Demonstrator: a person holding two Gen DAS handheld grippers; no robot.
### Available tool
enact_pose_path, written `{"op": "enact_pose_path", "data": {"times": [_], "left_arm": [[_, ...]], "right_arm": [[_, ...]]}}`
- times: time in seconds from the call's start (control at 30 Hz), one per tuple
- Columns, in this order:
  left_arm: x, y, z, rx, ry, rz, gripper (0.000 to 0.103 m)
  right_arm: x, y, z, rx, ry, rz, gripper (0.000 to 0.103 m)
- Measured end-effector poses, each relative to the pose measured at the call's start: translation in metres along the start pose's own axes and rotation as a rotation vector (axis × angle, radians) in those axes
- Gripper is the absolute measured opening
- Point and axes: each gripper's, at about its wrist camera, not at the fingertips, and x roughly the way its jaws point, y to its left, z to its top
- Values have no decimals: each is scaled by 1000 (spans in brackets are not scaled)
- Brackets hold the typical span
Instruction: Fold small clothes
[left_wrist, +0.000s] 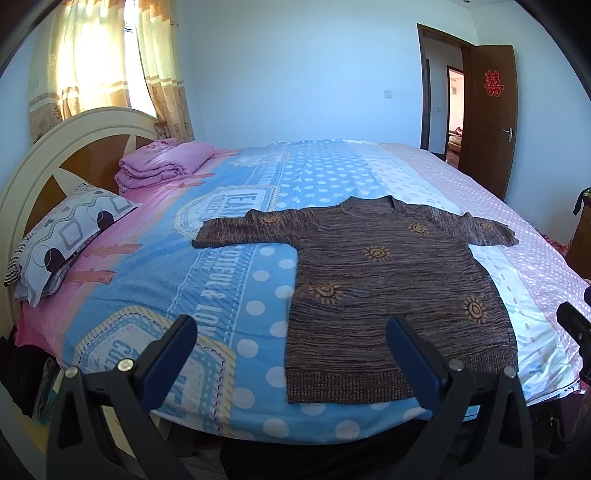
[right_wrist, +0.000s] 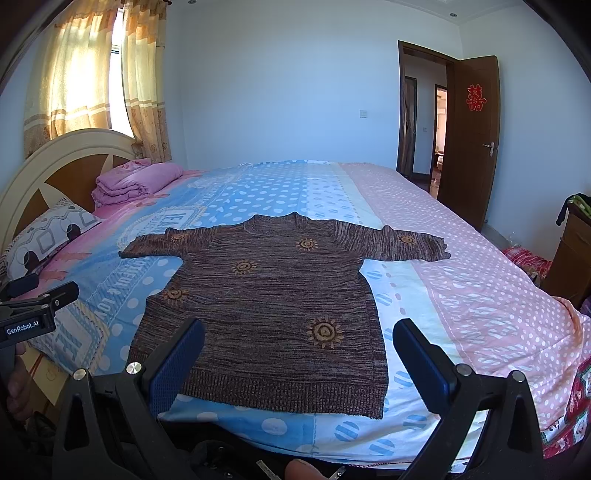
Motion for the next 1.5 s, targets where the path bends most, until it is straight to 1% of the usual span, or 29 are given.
{"op": "enact_pose_path", "data": {"times": [1.5], "left_arm": [[8,8,-3,-18,18,4,103]], "right_arm": [[5,2,-3,-1,16,12,102]]}}
